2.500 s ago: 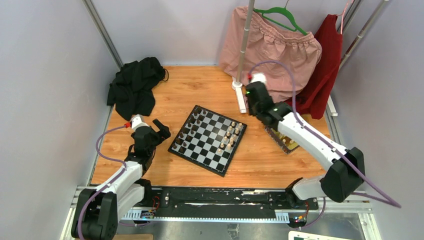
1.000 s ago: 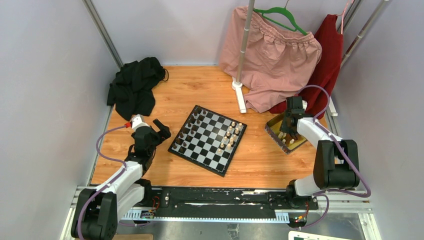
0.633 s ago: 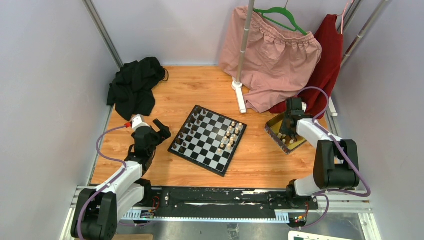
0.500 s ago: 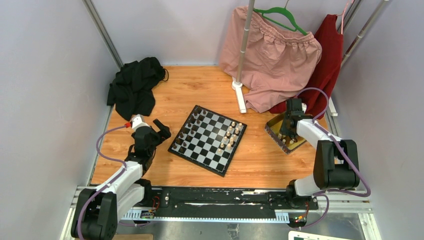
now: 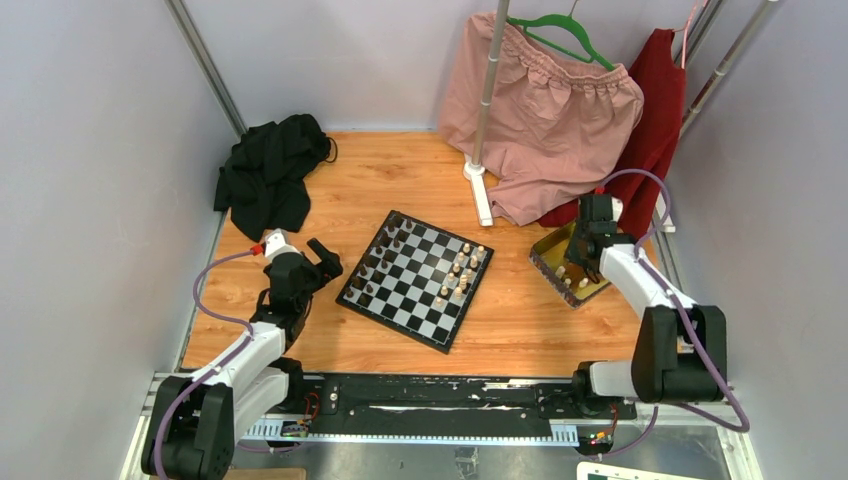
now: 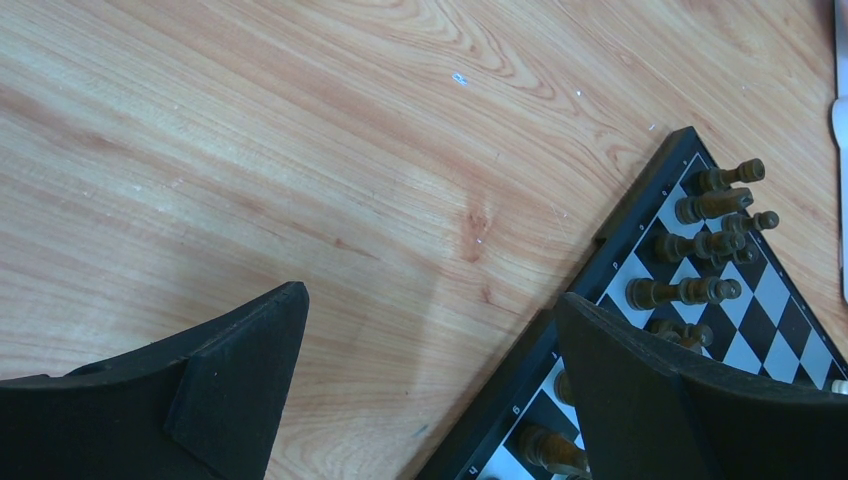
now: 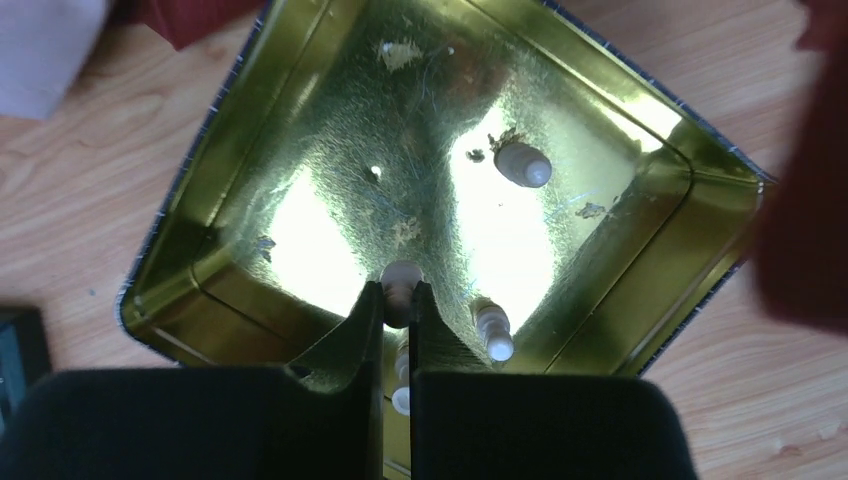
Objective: Set up the chess pieces on the board
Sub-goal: Pick up the chess piece from the storage box, then place the chess piece on the chessboard.
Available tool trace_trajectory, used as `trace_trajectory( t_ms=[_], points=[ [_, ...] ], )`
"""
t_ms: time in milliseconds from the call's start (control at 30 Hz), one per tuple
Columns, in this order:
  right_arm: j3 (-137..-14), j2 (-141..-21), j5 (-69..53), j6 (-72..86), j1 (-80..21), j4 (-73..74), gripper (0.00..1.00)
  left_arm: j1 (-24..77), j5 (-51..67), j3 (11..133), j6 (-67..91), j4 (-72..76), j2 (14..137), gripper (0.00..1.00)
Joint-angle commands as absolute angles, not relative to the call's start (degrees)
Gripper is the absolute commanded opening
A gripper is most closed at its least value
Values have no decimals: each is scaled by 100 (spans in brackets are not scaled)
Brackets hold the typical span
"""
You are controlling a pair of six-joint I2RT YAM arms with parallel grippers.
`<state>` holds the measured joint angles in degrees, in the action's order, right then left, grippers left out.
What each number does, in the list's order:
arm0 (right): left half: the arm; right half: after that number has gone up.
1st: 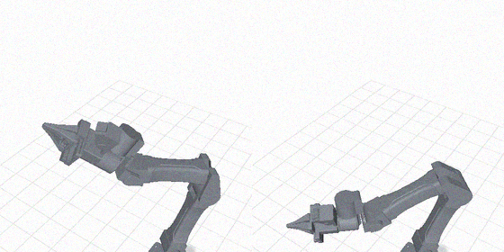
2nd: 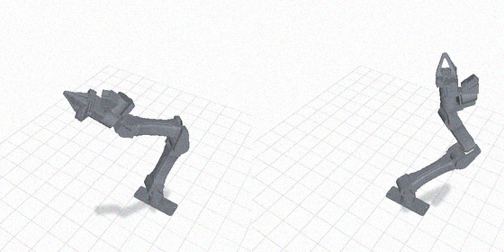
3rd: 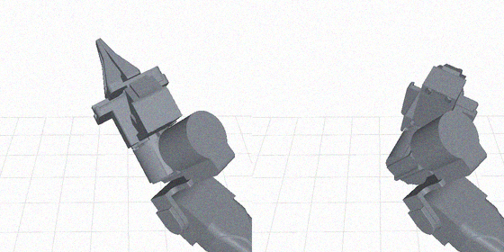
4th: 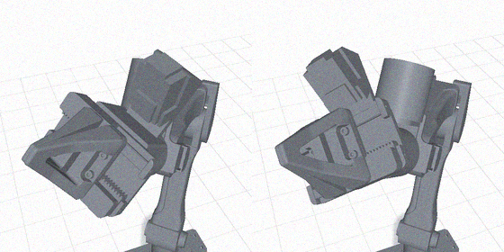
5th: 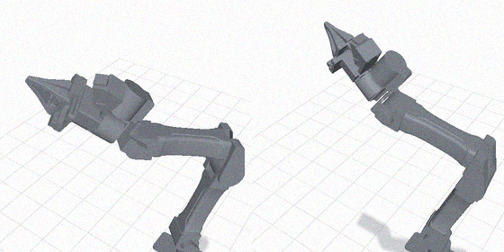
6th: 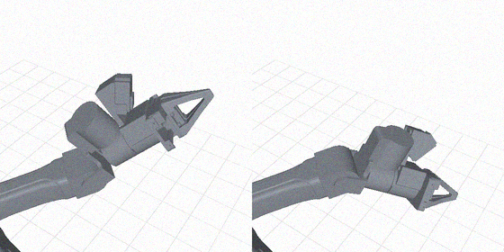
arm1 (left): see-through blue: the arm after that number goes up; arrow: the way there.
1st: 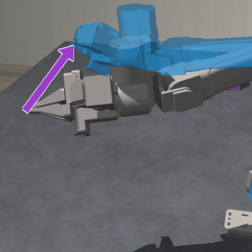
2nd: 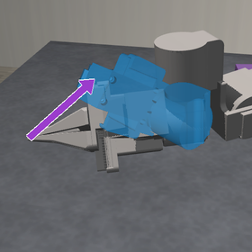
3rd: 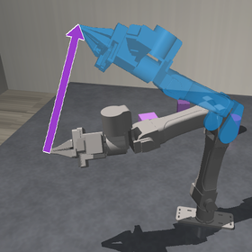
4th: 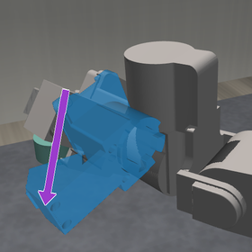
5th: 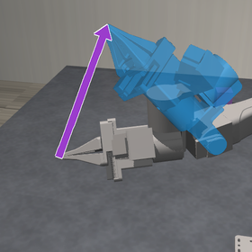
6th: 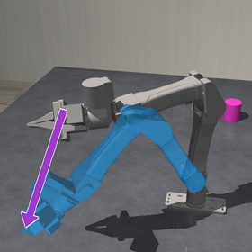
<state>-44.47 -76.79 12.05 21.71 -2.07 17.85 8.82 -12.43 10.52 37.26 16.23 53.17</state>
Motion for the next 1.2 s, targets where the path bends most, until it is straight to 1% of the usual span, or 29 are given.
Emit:
trace_trajectory(
  t_ms=[0, 100, 200, 600, 800, 1000, 1167],
  points=[
    [-4705, -7255, 1376, 2109, -139, 1966, 0, 923, -1309, 1075, 3621, 1776, 5344, 100],
    [-4800, -7051, 1161, 1998, -324, 1987, 0, 923, -1326, 1081, 3623, 1778, 5342, 100],
    [-4924, -6884, 1100, 1717, -862, 2009, 0, 923, -1335, 1080, 3613, 1775, 5335, 100],
    [-5766, -7049, 1237, 820, -4121, 2473, 0, 927, -1389, 1060, 3606, 1779, 5275, 100],
    [-5878, -7370, 1199, 699, -5466, 2528, 0, 925, -1389, 1060, 3605, 1775, 5275, 100],
    [-5863, -7883, 1288, 627, -6380, 2340, 0, 932, -1380, 1049, 3595, 1776, 5268, 100],
    [-5846, -8250, 1241, 723, -6741, 2109, 0, 932, -1380, 1050, 3595, 1782, 5248, 100]
  ],
)
